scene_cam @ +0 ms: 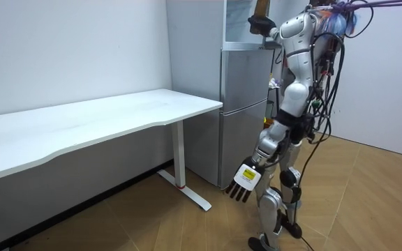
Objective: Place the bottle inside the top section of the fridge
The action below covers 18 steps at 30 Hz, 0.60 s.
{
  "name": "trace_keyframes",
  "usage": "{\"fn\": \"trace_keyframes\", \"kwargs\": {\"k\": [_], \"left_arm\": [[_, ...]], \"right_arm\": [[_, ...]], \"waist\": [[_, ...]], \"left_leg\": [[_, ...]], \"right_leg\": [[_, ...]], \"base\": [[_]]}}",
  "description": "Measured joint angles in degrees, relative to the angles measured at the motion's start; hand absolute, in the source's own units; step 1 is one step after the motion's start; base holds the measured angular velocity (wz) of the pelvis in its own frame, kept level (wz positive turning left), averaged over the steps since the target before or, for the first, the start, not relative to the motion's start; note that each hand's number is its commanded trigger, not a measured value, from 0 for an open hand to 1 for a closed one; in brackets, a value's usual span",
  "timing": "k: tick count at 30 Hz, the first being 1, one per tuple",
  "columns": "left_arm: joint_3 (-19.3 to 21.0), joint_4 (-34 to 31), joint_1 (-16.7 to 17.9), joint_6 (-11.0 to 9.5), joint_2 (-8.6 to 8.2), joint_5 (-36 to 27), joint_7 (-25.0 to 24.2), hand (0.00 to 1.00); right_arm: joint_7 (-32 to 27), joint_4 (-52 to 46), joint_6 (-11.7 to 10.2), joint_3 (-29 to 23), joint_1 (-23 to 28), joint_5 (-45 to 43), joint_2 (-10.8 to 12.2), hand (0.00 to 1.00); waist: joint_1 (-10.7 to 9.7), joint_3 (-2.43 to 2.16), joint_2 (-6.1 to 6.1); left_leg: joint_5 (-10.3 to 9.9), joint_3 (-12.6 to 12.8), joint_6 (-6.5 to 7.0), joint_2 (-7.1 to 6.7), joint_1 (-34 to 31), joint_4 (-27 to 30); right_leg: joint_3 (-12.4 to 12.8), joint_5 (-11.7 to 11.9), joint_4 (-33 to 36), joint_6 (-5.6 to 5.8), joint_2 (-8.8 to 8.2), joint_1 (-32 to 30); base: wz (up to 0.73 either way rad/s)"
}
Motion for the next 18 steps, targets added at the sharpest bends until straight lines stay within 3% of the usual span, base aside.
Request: {"fn": "trace_keyframes", "kwargs": {"k": [7, 12, 18], "left_arm": [[0.0, -0.9, 0.3, 2.0, 0.80, 1.0, 0.1, 0.00], [0.1, -1.8, 0.3, 2.1, 0.97, 1.0, 0.1, 0.00], [1.2, -3.3, 1.7, 3.5, 0.97, 1.1, 0.0, 0.00]], "right_arm": [[-1.8, 12.5, 4.3, 0.0, -4.6, 3.3, -1.2, 1.00], [-3.0, 20.6, 5.8, 0.6, -8.5, 3.3, -3.8, 1.00], [-2.4, 22.1, 7.3, 0.7, -8.5, 3.2, -5.2, 1.00]], "waist": [[0.0, -0.17, -0.75], [0.0, -0.22, -1.40], [0.1, -0.36, -2.07]], "left_leg": [[0.0, -0.3, 0.01, -0.02, 0.0, 0.0], [0.0, -0.7, 0.00, -0.01, -0.6, 0.8], [0.0, -1.1, 0.01, -0.01, -1.2, 1.5]], "right_leg": [[-0.3, 0.0, 0.0, 0.02, -0.03, 0.0], [-1.5, 0.0, 0.0, 0.02, -0.19, -0.1], [-2.5, 0.0, 0.3, 0.01, -0.39, -0.2]], "base": [[0.01], [0.07], [0.04]]}}
